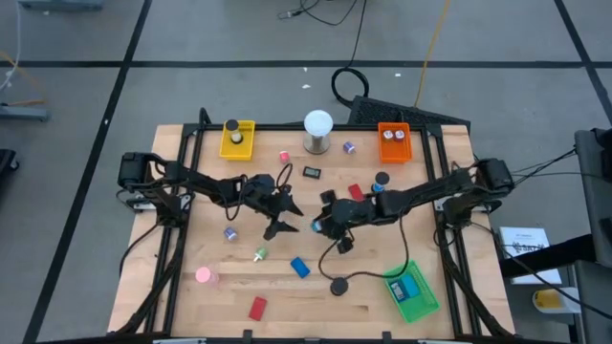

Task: Pick & Place Office items
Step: Put the blue charger adaptor into the orange bin

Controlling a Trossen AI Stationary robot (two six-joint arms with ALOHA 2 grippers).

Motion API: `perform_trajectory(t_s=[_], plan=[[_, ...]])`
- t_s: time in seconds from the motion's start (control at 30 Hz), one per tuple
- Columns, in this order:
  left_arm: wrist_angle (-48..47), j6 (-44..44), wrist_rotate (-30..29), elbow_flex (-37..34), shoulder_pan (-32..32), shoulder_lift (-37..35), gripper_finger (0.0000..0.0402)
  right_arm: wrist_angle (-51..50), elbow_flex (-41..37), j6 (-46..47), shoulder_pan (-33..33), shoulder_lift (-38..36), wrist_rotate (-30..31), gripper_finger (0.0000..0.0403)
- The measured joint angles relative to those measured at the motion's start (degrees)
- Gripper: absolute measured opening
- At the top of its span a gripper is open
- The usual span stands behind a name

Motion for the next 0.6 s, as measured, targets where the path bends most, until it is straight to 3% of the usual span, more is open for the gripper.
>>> perform_trajectory(t_s=[0.1,0.2,0.4,0.6], plan=[[-0.55,2.01,-3.95,0.02,-0.05,0.00,0.0283,-11.58,0.89,10.69,-0.43,-4.74,6.83,0.0139],[0.68,3.39,-5.87,0.02,-0.07,0.00,0.0262,-24.30,2.76,24.28,-3.62,-9.92,11.38,0.0140],[3.45,4.16,-9.95,0.02,-0.36,0.00,0.0178,-40.94,3.32,40.89,-16.44,-19.80,11.52,0.0140],[6.10,3.24,-14.79,-0.34,-0.63,0.02,0.0085,-49.03,3.30,43.31,-34.42,-22.98,9.02,0.0140]])
